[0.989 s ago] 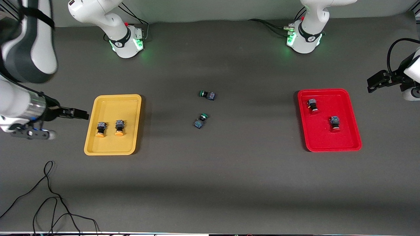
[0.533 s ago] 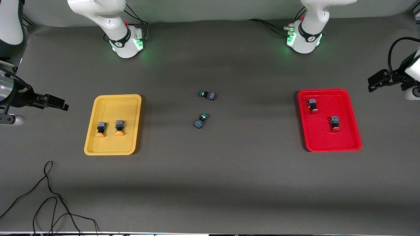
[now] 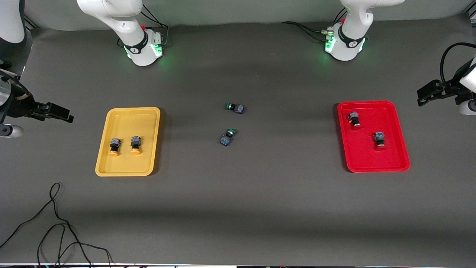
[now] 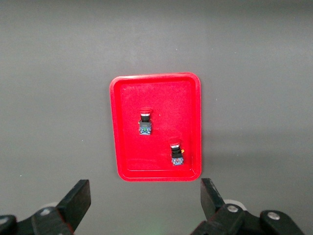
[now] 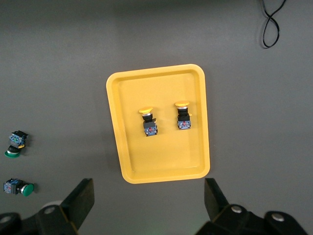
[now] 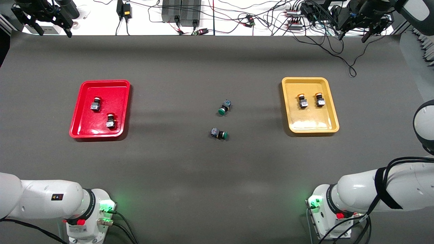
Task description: Place red and yellow buttons in trays
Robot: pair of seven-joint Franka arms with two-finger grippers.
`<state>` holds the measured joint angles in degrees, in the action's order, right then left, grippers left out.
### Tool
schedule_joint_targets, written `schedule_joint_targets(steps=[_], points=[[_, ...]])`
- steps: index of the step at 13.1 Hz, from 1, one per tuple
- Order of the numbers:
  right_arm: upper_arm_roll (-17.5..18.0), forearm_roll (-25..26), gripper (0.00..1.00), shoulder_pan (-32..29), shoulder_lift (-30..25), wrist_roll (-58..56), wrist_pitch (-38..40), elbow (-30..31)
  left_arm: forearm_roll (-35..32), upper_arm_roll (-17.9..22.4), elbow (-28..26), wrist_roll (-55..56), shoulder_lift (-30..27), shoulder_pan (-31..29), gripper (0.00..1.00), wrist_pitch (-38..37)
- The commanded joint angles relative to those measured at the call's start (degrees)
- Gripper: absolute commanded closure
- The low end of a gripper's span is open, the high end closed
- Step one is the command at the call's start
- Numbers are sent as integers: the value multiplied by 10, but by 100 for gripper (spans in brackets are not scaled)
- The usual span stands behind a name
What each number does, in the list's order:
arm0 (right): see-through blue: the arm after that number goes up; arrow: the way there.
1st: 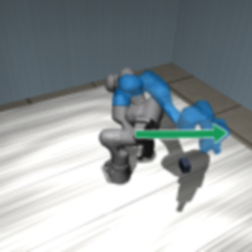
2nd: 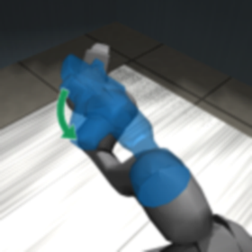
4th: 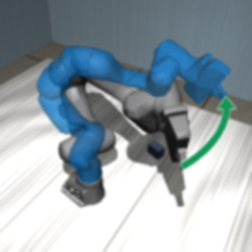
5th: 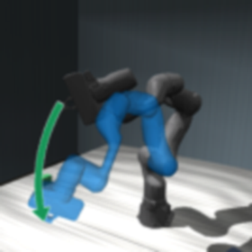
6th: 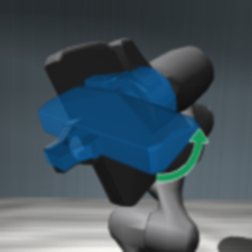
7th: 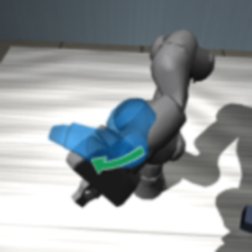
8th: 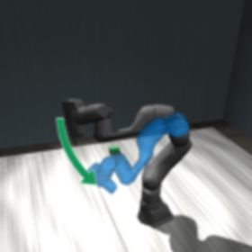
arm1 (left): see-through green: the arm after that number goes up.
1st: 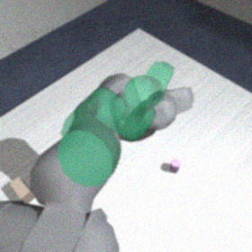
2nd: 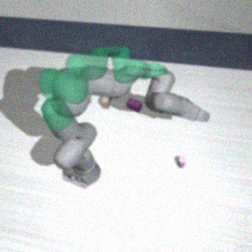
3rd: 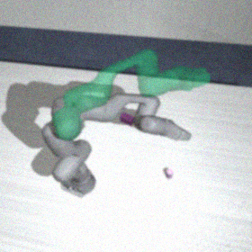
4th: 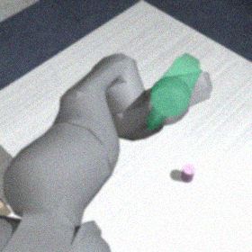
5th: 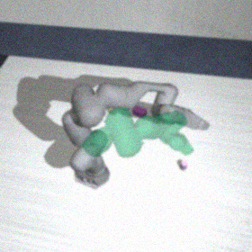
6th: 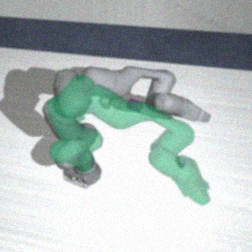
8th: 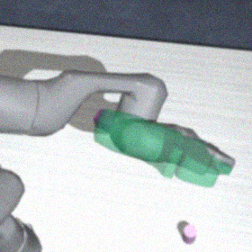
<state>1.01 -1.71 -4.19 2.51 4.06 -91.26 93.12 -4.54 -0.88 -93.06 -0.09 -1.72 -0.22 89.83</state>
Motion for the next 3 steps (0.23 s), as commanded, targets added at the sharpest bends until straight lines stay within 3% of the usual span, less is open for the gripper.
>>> schedule_joint_targets(steps=[1,3], points=[[2,14,0,-2,-16,5,-1,9,-6,1,22,-3,8,5,0,-15],[2,20,0,-2,-18,5,-1,9,-6,1,22,-3,8,5,0,-13]])
